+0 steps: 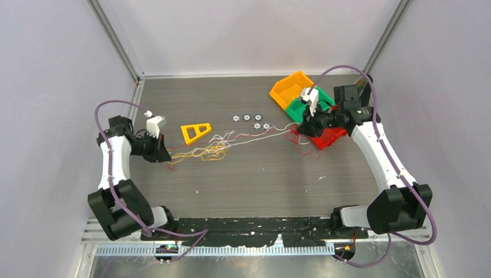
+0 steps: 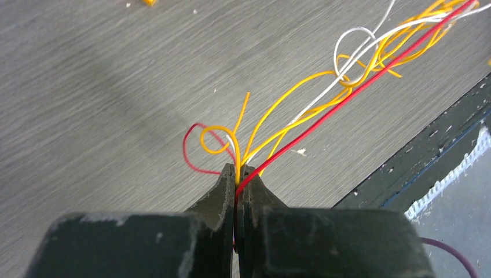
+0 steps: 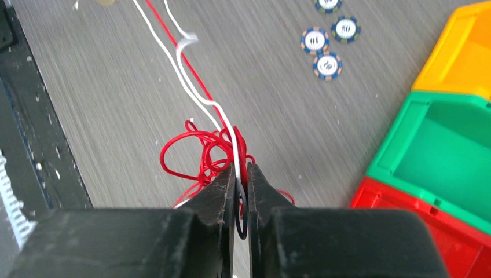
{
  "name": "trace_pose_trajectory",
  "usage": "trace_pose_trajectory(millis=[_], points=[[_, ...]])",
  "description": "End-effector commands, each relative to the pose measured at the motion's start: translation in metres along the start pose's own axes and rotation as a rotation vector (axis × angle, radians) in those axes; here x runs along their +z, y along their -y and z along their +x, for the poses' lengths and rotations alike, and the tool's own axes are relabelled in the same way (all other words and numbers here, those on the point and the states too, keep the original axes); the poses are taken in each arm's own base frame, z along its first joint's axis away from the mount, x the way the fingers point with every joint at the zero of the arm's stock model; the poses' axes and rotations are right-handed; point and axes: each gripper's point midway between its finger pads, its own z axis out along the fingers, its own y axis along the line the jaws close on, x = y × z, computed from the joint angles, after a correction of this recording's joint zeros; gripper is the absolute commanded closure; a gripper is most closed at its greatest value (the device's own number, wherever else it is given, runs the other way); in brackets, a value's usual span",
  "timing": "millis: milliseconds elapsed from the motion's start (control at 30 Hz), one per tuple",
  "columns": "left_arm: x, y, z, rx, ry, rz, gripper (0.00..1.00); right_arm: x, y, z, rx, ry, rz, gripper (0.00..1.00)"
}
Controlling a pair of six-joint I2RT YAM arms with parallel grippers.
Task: Untangle the cables
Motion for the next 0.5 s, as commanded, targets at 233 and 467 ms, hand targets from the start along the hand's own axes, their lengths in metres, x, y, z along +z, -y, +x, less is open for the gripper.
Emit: trace_pose_trajectory(millis=[233, 467], points=[[-0.019, -0.061, 0.041, 0.096, -0.181, -0.21, 1.0, -0.035, 0.015, 0.001, -0.023, -0.022, 0.082, 0.95], [-0.029, -0.092, 0.054, -0.009, -0.189, -0.23, 1.0, -0.055, 0.024, 0.021, 0.001, -0.058, 0.111, 0.94]])
